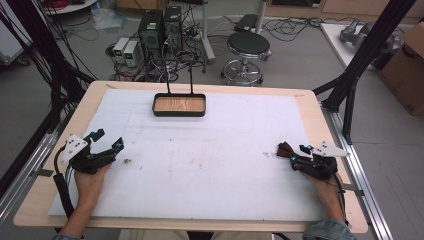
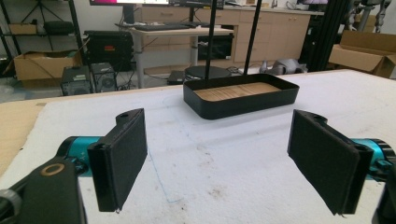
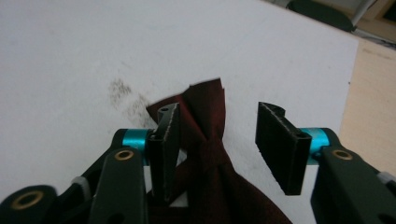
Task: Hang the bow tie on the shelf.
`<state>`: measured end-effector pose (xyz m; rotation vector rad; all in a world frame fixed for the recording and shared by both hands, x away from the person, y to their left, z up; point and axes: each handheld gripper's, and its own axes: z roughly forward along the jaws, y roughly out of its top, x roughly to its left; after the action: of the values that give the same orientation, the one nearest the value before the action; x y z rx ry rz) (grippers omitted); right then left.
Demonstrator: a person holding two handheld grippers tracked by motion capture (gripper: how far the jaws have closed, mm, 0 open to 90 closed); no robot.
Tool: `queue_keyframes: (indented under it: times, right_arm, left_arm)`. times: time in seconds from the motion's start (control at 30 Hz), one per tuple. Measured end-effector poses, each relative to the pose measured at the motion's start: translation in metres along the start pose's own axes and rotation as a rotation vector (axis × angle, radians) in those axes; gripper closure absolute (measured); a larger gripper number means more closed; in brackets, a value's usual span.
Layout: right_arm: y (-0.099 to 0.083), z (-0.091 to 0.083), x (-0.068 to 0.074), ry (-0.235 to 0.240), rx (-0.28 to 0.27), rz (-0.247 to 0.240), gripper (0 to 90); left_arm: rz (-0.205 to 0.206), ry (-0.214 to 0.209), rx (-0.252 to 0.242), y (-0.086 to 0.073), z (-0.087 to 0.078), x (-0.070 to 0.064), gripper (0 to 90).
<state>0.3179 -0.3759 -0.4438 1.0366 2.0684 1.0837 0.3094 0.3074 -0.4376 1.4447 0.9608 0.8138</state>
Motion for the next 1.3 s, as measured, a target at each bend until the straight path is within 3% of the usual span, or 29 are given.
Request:
queue_keyframes:
  times: [0.03,0.1,0.27,0.33,0.43,0.67,0.7,0.8,1.0,1.3]
  right_arm:
    - [0.000,0.003,0.001,0.001,0.039,-0.029,55.8]
    - [0.000,0.005,0.001,0.005,0.068,-0.046,60.3]
    - [0.000,0.008,0.003,0.005,0.099,-0.073,69.4]
    - [0.001,0.006,0.003,0.005,0.089,-0.061,75.0]
    - [0.004,0.002,0.002,0.013,0.073,-0.029,75.5]
    - [0.016,-0.004,0.008,0.021,0.033,-0.027,75.7]
    - [0.025,-0.004,0.012,0.028,0.001,-0.030,75.8]
    - [0.033,-0.003,0.014,0.039,-0.024,-0.037,75.8]
    - [0.062,0.001,0.026,0.071,-0.034,-0.071,75.8]
    - [0.113,0.016,0.047,0.140,-0.099,-0.097,75.8]
  left_arm:
    - [-0.001,0.001,-0.001,0.000,0.000,0.000,20.2]
    - [-0.002,0.003,0.001,0.000,0.000,0.000,20.3]
    - [-0.003,0.002,0.001,0.000,0.000,0.000,20.3]
    - [-0.004,0.004,0.001,0.000,0.000,0.000,20.3]
    - [-0.004,0.009,-0.002,0.000,0.001,0.000,20.4]
    - [-0.013,0.004,0.001,0.000,0.002,0.000,20.3]
    - [-0.013,0.003,0.001,0.000,0.002,0.000,20.2]
    - [-0.012,0.001,-0.002,0.000,0.002,0.000,20.2]
    - [-0.006,-0.001,-0.003,0.000,0.002,-0.001,20.3]
    - [-0.019,0.006,-0.001,0.000,0.002,0.000,20.1]
